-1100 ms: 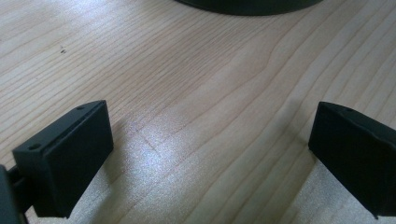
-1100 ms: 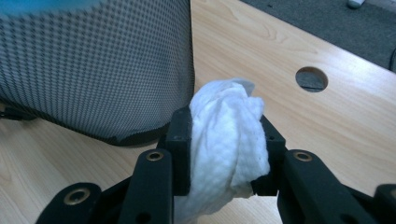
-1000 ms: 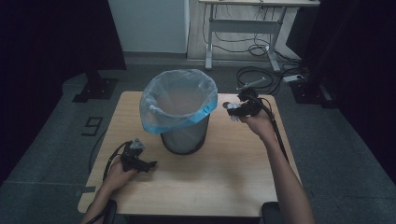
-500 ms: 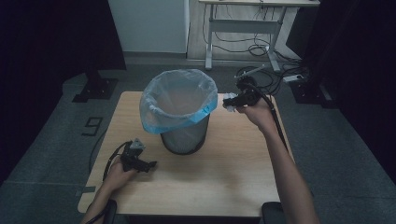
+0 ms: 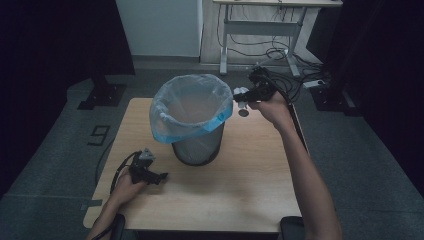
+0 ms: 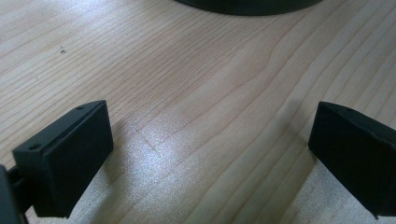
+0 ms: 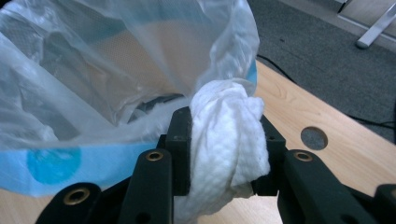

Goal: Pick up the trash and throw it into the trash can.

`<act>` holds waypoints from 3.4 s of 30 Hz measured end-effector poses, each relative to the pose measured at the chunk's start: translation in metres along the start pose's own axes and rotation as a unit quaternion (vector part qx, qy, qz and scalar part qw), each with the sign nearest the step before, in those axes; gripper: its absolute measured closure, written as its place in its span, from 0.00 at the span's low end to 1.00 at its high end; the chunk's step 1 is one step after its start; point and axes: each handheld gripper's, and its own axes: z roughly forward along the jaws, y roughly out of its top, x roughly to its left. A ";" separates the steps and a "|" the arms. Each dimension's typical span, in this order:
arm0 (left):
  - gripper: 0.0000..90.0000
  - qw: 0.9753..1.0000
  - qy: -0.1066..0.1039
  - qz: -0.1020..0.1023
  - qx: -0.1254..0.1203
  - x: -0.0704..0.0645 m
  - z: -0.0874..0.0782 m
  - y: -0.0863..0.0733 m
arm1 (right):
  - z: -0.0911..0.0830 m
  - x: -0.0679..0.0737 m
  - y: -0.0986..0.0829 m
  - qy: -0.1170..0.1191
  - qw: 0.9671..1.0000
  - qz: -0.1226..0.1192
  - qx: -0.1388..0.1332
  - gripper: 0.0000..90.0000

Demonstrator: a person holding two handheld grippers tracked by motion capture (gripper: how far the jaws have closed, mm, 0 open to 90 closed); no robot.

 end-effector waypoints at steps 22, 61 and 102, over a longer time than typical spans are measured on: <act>0.00 1.000 0.000 0.000 0.000 0.000 0.000 0.000 | 0.029 0.049 0.056 0.024 0.998 -0.049 -0.009 0.73; 0.00 1.000 0.000 0.000 0.000 0.000 0.000 0.000 | 0.078 0.059 0.053 -0.009 0.998 -0.060 0.009 0.15; 0.00 1.000 -0.001 0.000 0.000 0.000 0.000 0.000 | 0.010 0.008 -0.008 -0.068 0.997 -0.039 -0.023 0.00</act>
